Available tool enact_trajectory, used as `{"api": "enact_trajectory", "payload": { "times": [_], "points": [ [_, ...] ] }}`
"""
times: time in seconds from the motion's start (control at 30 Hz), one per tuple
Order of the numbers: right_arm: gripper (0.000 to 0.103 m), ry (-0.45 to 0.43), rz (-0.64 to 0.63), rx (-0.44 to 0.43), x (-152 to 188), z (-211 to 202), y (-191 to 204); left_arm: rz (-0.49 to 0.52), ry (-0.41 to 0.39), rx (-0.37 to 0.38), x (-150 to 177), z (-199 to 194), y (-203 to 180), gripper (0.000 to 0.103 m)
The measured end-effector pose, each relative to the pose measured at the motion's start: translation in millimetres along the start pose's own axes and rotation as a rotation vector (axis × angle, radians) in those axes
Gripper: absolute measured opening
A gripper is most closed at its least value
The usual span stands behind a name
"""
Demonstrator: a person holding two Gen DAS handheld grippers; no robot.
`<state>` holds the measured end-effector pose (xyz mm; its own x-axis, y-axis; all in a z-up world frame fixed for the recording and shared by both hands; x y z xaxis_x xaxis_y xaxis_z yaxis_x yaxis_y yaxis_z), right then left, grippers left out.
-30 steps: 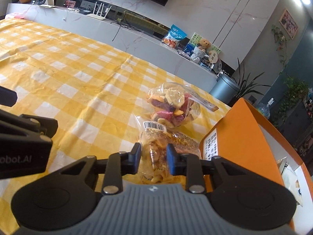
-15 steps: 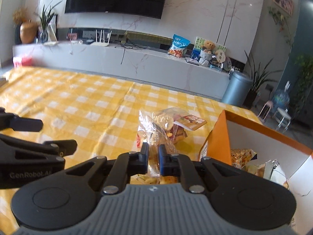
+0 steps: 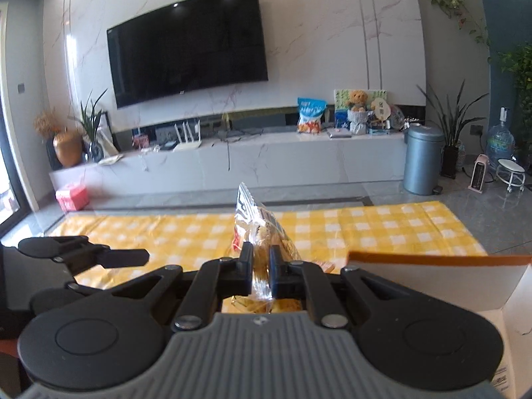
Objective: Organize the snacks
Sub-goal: 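Carry the waffle pack and dried-fruit pack over the orange box with both tools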
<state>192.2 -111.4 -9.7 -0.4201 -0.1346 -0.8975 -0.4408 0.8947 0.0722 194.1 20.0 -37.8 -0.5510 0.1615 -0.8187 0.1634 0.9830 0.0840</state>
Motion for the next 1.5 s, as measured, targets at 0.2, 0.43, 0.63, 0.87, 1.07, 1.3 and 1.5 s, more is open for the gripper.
{"api": "enact_trajectory", "payload": {
  "times": [0.2, 0.43, 0.63, 0.87, 1.07, 1.3, 1.5],
  "points": [
    [0.006, -0.043, 0.01, 0.092, -18, -21, -38, 0.291, 0.052, 0.086, -5, 36, -43, 0.077],
    [0.006, -0.016, 0.027, 0.21, -11, -27, -92, 0.449, 0.146, 0.108, 2, 93, -67, 0.075],
    [0.006, 0.037, 0.071, 0.31, 10, -26, -140, 0.519, 0.176, 0.104, 10, 133, -74, 0.075],
    [0.006, 0.137, 0.124, 0.376, 40, -13, -187, 0.572, 0.184, 0.068, 18, 162, -81, 0.068],
    [0.006, 0.211, 0.086, 0.402, 54, 12, -200, 0.631, 0.174, 0.03, 19, 170, -83, 0.045],
    [0.007, 0.307, -0.042, 0.479, 69, 39, -203, 0.612, 0.159, 0.018, 13, 168, -79, 0.025],
    [0.008, 0.369, -0.038, 0.498, 73, 42, -220, 0.597, 0.128, -0.004, 6, 160, -80, 0.012]
  ]
}}
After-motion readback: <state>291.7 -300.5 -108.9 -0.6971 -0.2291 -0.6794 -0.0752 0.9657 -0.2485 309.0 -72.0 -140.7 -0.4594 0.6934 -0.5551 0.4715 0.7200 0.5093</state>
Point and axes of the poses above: each gripper's, at about its wrist camera, not at the fingertips, and z roughly the way its jaws point, y to its left, x to its underside, the point moved 3 cm from there along z, roughly the way its jaws point, and after that the axes turned 5 degrees about -z, right-handed, at the moved point
